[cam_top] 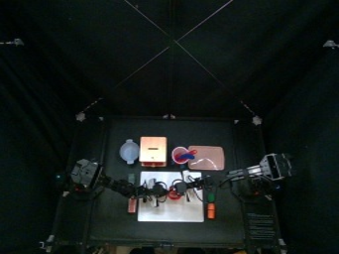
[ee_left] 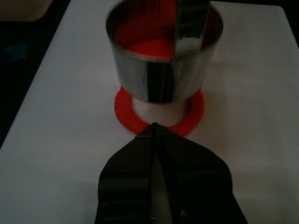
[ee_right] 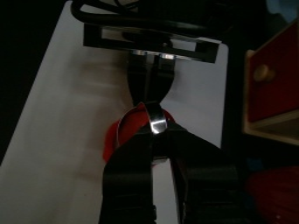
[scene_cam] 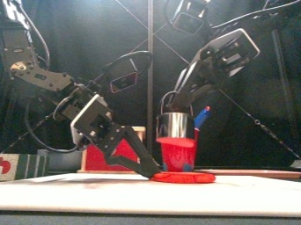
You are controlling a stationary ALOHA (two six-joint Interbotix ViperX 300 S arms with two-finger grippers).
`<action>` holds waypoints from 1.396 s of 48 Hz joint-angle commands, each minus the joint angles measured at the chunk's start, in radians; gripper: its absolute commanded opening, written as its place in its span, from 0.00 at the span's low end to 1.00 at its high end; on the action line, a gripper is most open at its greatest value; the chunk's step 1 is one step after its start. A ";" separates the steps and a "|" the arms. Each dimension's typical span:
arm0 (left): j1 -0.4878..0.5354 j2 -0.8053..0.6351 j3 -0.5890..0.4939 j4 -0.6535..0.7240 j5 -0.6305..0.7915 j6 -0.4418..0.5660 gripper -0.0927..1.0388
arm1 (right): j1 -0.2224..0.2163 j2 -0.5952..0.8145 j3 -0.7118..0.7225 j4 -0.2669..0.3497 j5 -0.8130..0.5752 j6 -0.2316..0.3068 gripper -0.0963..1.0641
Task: Get the cutter from the drawer then cut the dough then place the extra dough in the bowl
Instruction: Place the extra dough in the bowl
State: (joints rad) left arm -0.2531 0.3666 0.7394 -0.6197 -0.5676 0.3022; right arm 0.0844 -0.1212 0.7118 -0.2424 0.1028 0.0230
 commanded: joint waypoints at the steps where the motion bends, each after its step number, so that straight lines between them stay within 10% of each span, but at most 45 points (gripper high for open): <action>1: 0.000 -0.002 -0.002 -0.002 0.015 -0.002 0.51 | -0.025 -0.124 0.032 -0.029 0.021 0.002 0.35; 24: 0.023 -0.091 0.002 -0.002 0.011 0.023 0.51 | -0.124 -0.245 0.318 -0.051 -0.038 0.008 0.35; 67: 0.032 -0.130 0.003 -0.011 -0.067 0.043 0.81 | -0.117 -0.255 0.282 -0.011 -0.054 0.011 0.67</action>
State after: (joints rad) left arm -0.2270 0.2562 0.7501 -0.6335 -0.6259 0.3405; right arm -0.0337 -0.3543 1.0201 -0.2577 0.0522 0.0322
